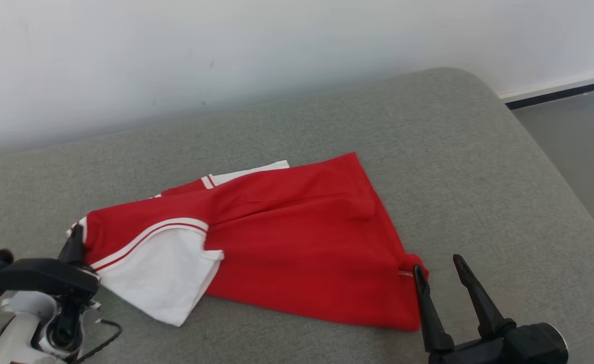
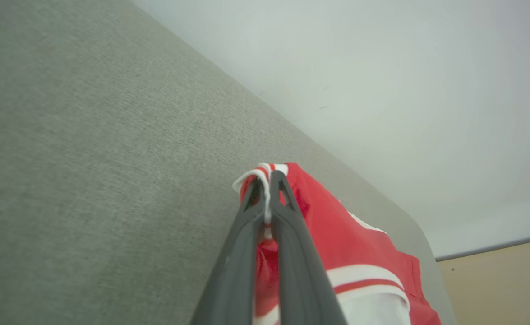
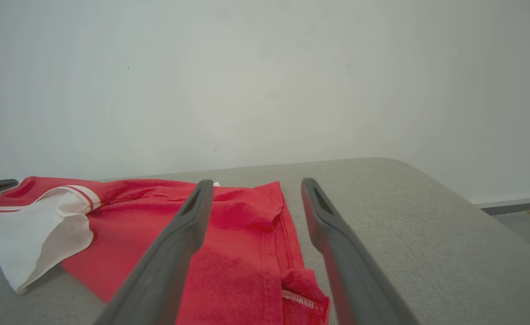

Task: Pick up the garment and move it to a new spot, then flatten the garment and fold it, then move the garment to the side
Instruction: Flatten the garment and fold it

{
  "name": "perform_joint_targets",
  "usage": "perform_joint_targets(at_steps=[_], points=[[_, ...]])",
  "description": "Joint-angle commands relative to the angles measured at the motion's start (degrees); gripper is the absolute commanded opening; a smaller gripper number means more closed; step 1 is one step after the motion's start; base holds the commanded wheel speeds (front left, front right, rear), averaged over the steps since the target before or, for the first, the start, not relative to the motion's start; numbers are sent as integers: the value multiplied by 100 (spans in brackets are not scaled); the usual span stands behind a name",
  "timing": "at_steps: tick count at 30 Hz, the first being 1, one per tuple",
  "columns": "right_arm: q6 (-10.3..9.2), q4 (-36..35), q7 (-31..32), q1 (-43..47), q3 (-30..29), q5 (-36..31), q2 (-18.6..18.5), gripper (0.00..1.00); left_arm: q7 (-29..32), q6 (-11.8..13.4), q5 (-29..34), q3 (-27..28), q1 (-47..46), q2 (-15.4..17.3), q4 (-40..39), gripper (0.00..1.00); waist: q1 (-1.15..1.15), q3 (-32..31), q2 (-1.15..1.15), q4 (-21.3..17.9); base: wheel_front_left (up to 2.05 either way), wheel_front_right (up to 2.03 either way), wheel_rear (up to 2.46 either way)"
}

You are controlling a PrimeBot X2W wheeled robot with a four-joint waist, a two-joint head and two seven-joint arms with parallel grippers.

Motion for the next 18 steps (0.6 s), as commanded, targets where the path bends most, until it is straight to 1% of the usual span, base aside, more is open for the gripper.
perform_joint_targets(at_steps=[1,2,3,5,7,9,11,13,15,17,18], points=[[-13,8,-2,-38,26,-27,3,100,-103,-7,101,11,59,81,99,36,0,88,0,129,0,0,0],[-13,15,-2,-59,36,-36,3,100,-226,-18,149,18,63,98,186,87,0,90,0,145,0,0,0],[-13,22,-2,-76,43,-36,3,100,-360,-34,148,57,65,90,254,100,0,89,0,157,0,0,0],[-13,32,-2,-85,48,-36,2,100,-645,-50,236,165,90,126,346,100,0,77,0,174,0,0,0],[-13,32,-2,-58,28,-40,3,100,-805,-92,386,284,190,90,278,100,0,46,0,200,0,0,0],[-13,16,-2,-1,2,-49,3,100,-856,-98,703,455,300,98,51,100,0,29,0,256,0,0,0],[-13,21,-2,30,2,-71,3,100,-866,-74,1245,880,503,69,-381,100,0,24,0,324,0,0,0],[-13,26,-2,65,-8,-82,1,100,-857,27,1873,1286,897,-149,-907,100,0,13,0,381,0,0,0],[-13,34,-2,93,-30,-81,3,100,-858,120,2473,1670,1277,-443,-1484,100,0,0,0,436,0,0,0],[-13,39,-1,105,-15,-75,3,100,-859,198,2965,1900,1676,-778,-2034,100,0,-22,0,491,0,0,0],[-13,41,-2,105,-6,-80,3,100,-859,175,3169,1939,1875,-924,-2230,100,0,-27,0,518,0,0,0]])
